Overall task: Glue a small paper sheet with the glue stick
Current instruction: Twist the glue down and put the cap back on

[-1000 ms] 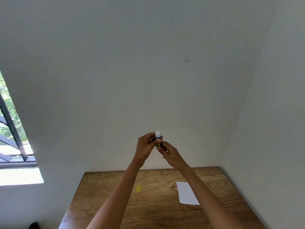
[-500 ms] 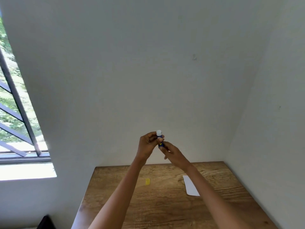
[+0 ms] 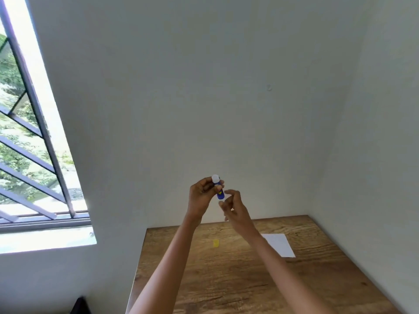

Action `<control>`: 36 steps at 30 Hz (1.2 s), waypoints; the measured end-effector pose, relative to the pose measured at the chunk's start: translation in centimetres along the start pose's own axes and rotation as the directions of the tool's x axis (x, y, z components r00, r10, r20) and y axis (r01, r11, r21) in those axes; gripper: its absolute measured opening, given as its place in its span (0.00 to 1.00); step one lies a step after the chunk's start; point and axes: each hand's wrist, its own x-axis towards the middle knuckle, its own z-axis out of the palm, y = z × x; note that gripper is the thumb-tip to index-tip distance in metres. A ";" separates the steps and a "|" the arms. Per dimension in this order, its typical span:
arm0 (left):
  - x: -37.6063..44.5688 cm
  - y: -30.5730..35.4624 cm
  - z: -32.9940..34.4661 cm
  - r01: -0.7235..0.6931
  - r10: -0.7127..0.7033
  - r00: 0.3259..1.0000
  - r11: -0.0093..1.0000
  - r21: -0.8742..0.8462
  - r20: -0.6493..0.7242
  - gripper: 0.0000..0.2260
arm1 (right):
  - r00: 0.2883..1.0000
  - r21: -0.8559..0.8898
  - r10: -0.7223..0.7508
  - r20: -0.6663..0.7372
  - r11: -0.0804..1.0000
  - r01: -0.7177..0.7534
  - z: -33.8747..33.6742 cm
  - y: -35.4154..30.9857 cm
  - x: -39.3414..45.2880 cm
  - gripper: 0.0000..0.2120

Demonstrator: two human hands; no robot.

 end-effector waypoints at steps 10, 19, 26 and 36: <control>-4.4 2.2 1.2 0.014 -0.013 0.999 1.000 -0.028 0.051 0.12 | 0.955 -0.350 -0.086 -0.285 0.937 -0.020 -0.2 -3.0 -3.8 0.10; -7.4 3.6 1.0 0.012 -0.009 0.996 0.999 -0.035 0.084 0.10 | 0.982 -0.136 0.090 0.164 0.988 -0.068 -2.0 -5.2 -6.6 0.07; -8.7 4.7 1.7 0.016 -0.014 0.999 0.999 -0.049 0.051 0.09 | 0.946 -0.335 -0.071 -0.316 0.941 -0.041 0.1 -6.0 -7.9 0.15; -8.9 5.3 1.5 -0.006 0.008 0.998 0.999 -0.038 0.063 0.10 | 0.980 -0.365 -0.053 -0.194 0.931 -0.022 -1.0 -6.7 -8.1 0.09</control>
